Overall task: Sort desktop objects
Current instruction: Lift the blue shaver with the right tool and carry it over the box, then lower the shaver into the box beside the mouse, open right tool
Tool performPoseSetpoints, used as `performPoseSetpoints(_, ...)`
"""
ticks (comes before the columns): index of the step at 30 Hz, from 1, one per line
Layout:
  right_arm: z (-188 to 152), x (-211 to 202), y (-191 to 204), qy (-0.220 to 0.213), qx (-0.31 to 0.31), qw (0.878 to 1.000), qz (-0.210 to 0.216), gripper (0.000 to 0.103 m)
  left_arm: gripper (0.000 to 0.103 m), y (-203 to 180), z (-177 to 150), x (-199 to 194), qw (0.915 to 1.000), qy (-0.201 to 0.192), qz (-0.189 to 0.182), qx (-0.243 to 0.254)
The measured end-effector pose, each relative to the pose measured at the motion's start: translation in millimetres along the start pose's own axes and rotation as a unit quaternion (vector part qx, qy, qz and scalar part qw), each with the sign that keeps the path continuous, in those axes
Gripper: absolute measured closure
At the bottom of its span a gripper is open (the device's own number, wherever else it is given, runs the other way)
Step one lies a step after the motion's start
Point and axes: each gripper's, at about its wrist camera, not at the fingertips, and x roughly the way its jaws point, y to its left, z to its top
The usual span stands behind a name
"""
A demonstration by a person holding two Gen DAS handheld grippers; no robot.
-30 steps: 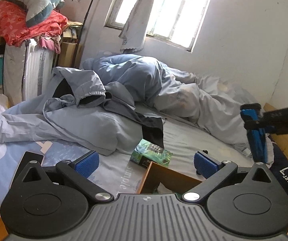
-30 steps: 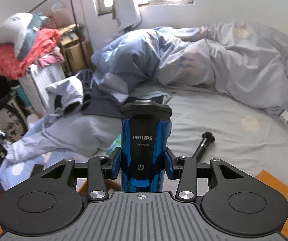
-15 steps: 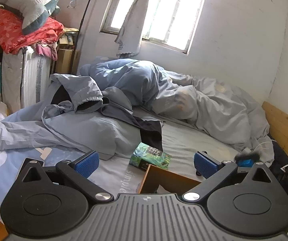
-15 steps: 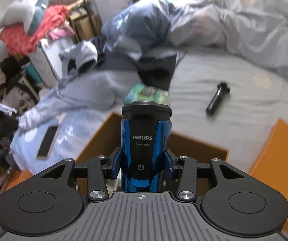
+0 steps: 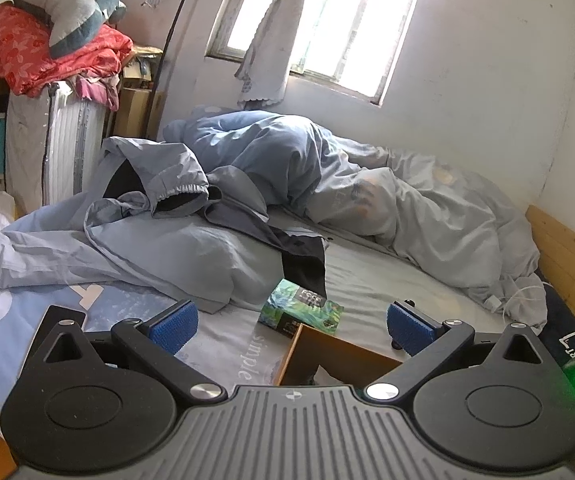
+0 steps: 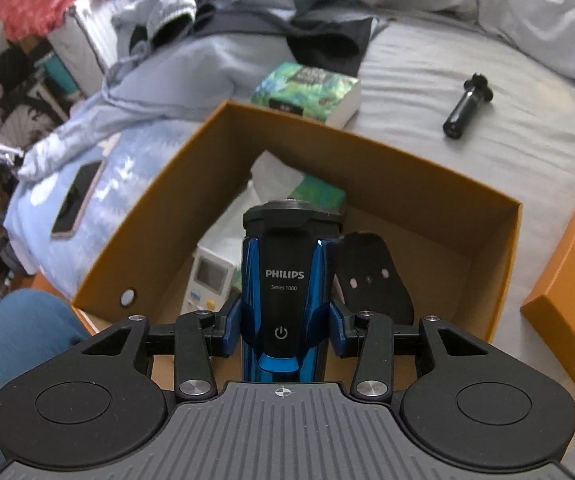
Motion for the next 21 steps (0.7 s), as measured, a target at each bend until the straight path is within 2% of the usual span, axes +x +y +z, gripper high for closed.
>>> performPoseSetpoints(10,-11,32,2,0.056,-0.032,0.998,-0.02,0.057,0.0,-3,-3,3,0.9999,0.013,-0.002,0.006)
performPoseSetpoints(21,-15,75,-2,0.14,-0.068,0.987,-0.044,0.057,0.0,-2,-4,6,0.9998,0.02,-0.002,0.003)
